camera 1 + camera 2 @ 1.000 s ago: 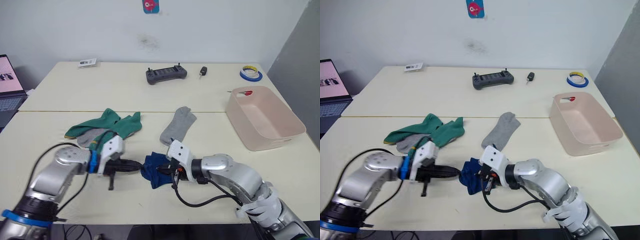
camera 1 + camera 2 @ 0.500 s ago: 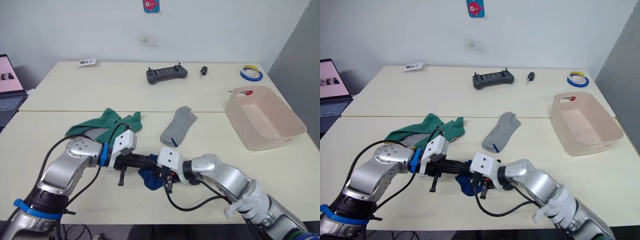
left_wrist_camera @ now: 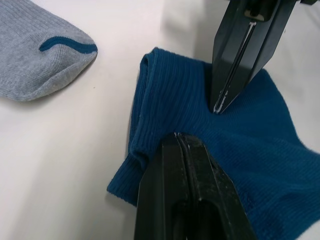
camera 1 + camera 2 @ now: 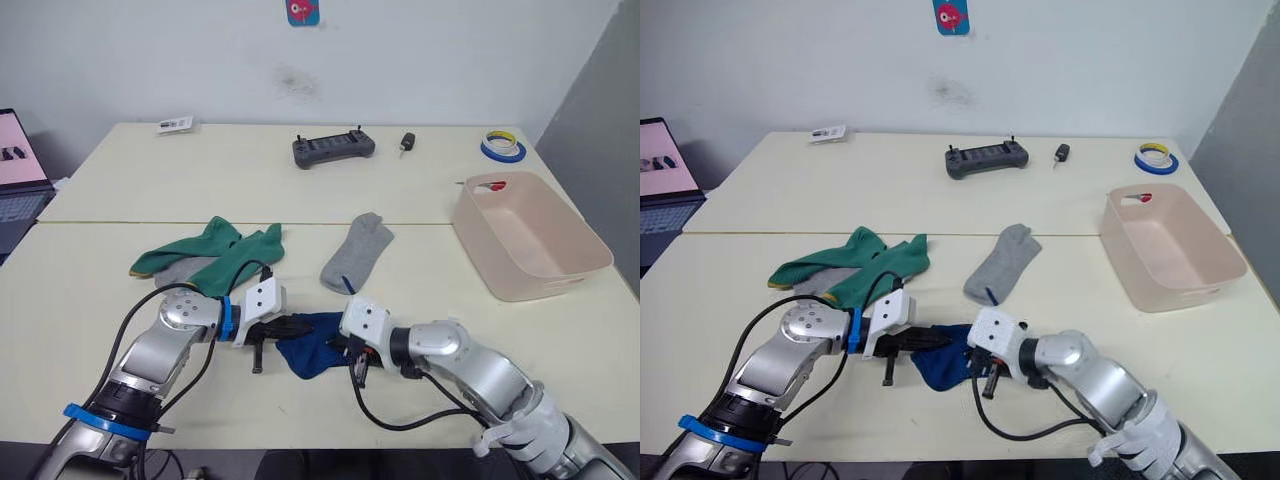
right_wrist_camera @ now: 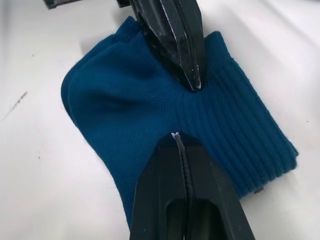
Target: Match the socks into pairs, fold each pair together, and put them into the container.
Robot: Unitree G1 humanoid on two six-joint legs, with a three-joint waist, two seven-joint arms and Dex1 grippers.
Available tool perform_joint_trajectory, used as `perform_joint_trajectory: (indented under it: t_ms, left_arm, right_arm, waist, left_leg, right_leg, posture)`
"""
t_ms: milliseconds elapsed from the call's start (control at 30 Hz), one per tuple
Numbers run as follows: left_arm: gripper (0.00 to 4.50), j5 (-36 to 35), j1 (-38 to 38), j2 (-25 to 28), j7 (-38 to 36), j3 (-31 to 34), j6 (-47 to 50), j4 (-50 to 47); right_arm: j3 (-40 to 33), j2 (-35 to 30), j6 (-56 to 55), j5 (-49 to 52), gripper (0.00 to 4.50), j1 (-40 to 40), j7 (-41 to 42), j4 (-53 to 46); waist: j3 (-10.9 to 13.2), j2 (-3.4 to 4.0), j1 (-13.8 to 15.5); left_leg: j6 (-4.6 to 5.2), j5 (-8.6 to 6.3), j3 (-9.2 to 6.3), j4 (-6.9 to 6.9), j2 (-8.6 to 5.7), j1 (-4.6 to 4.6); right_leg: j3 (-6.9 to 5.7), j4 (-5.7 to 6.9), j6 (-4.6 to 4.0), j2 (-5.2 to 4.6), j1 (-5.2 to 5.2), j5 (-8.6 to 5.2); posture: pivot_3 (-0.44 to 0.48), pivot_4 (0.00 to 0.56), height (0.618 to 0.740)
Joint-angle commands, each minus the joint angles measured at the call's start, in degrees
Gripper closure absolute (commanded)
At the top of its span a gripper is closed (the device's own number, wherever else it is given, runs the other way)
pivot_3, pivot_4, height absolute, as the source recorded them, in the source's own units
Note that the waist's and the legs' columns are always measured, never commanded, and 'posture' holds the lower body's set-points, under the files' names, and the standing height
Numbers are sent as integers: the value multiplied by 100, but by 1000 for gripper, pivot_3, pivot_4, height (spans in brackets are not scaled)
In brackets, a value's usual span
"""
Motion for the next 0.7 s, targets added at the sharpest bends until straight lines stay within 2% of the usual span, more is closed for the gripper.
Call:
perform_joint_trajectory:
  t_ms: [33, 267, 467, 533, 700]
  left_arm:
    - [4500, 264, 127, 85, 68, -33, -142, 329]
    - [4500, -242, -78, 207, -211, 376, -89, 236]
    - [4500, -1018, -266, 573, -814, 431, 850, -902]
    - [4500, -869, -198, 651, -865, 258, 876, -1024]
    - [4500, -216, -37, 404, -629, -151, 304, -564]
  right_arm:
    - [-48, -432, -30, -79, 4490, 290, 240, -184]
    - [-568, -595, -140, 195, 4490, 260, 489, -643]
    - [-943, -167, 391, 638, 4490, -139, 416, -819]
    - [-868, 65, 415, 495, 4490, -257, 195, -576]
    - [-492, 348, 97, 53, 4490, -253, -87, 65]
  waist:
    - [-3, -2, 1]
    - [-4, -2, -8]
    - [10, -10, -7]
    - [10, -9, -9]
    - [11, -7, -5]
  left_leg:
    - [0, 0, 0, 0, -1, 1]
    - [0, 0, -2, 0, 4, 6]
    - [0, 0, -6, 1, 6, -5]
    - [0, 0, -3, 1, 4, -4]
    - [0, 0, 0, 1, 1, -3]
  right_leg:
    - [-1, 0, 0, 0, 1, 0]
    - [-1, 3, 0, 1, 5, 0]
    - [-4, 3, 0, 3, -3, 0]
    - [-2, 1, 0, 5, -2, 0]
    - [1, 3, 0, 12, -5, 0]
  posture:
    - [0, 150, 740]
    - [0, 150, 740]
    - [0, 150, 740]
    - [0, 150, 740]
    - [0, 150, 740]
